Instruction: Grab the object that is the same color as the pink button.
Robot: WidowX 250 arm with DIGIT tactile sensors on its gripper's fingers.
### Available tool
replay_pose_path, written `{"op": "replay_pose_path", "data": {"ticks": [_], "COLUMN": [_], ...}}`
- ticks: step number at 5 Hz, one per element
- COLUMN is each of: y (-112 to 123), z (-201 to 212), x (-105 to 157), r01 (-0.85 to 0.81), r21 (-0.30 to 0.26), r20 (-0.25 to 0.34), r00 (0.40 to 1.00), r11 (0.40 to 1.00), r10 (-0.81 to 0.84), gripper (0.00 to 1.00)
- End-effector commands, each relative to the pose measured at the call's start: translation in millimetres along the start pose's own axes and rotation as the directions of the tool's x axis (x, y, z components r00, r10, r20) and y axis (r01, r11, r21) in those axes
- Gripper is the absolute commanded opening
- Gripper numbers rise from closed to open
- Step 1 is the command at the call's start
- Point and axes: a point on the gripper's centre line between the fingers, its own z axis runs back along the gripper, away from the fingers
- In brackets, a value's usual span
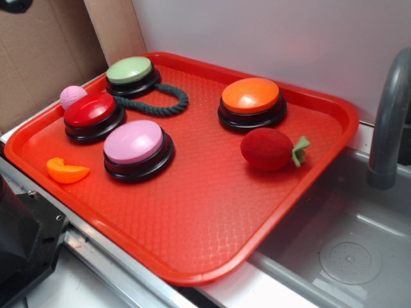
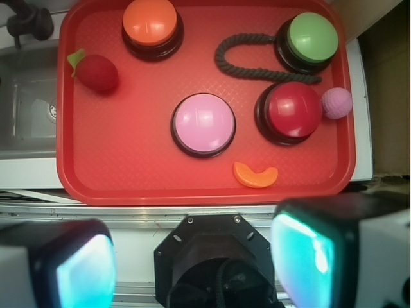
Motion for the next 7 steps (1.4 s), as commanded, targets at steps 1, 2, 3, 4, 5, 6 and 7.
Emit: {"op": "replay_pose_path", "data": {"ticks": [1, 2, 3, 4, 5, 6, 7], "y": [0, 6, 19, 41, 64, 85, 104], "z": [0, -6, -14, -25, -36, -48, -63], "x": [0, 6, 12, 20, 29, 36, 42], "r01": [0.000, -0.054, -0.186, -0.346, -0.510, -0.626, -0.725], "r21": [0.000, -0.015, -0.007, -0.004, 0.017, 0.029, 0.016], "r20": [0.000, -0.003, 0.031, 0.066, 0.101, 0.121, 0.155], "r00": [1.000, 0.999, 0.982, 0.936, 0.857, 0.776, 0.682], "r11": [1.000, 0.998, 0.982, 0.938, 0.860, 0.779, 0.689], "r10": [0.000, 0.054, 0.187, 0.346, 0.506, 0.619, 0.715], "gripper": [1.00, 1.00, 1.00, 1.00, 1.00, 1.00, 1.00]}}
